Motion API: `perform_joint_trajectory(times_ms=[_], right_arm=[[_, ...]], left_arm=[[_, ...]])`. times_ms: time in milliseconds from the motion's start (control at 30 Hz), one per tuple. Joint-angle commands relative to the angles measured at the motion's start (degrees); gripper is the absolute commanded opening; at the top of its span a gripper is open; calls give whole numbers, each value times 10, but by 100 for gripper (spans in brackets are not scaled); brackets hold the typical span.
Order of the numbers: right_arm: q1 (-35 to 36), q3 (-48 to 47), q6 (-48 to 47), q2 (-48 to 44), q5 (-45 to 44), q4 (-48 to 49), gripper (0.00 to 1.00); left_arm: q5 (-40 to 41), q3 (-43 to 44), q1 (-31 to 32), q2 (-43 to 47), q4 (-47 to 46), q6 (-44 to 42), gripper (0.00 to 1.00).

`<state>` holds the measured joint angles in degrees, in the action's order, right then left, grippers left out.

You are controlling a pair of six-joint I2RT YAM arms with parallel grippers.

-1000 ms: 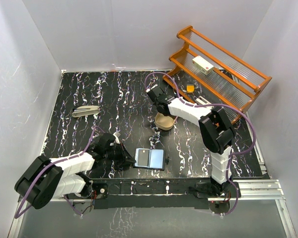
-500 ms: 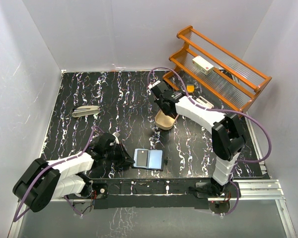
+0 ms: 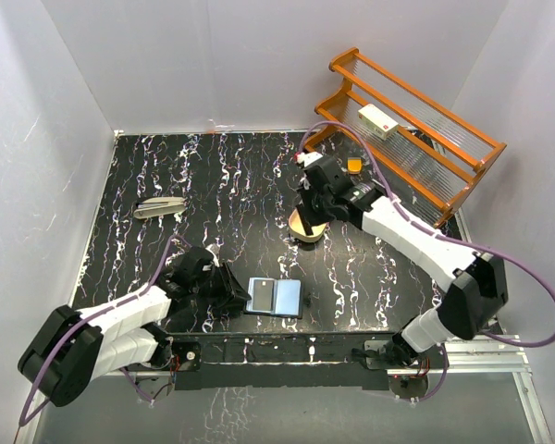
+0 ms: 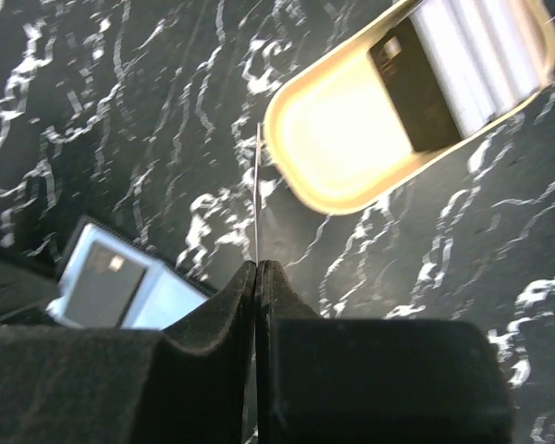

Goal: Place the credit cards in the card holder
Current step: Pick up the credit card from the storage box.

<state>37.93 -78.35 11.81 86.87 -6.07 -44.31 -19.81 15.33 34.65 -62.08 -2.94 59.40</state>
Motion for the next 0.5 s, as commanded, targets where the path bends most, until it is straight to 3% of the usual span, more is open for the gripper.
perform_joint_trajectory(times_ms=[0, 200, 300, 467], right_arm=[[5, 56, 95, -62, 103, 59, 0], [5, 181, 175, -145, 210, 187, 0], [5, 216, 209, -179, 250, 238, 0], [5, 267, 265, -228, 311, 322, 0]], left_arm=[[26, 18, 2, 37, 48, 0, 36], [54, 59, 3, 57, 117, -15, 46], [59, 92, 2, 67, 150, -26, 59], [17, 161, 2, 89, 166, -26, 64]])
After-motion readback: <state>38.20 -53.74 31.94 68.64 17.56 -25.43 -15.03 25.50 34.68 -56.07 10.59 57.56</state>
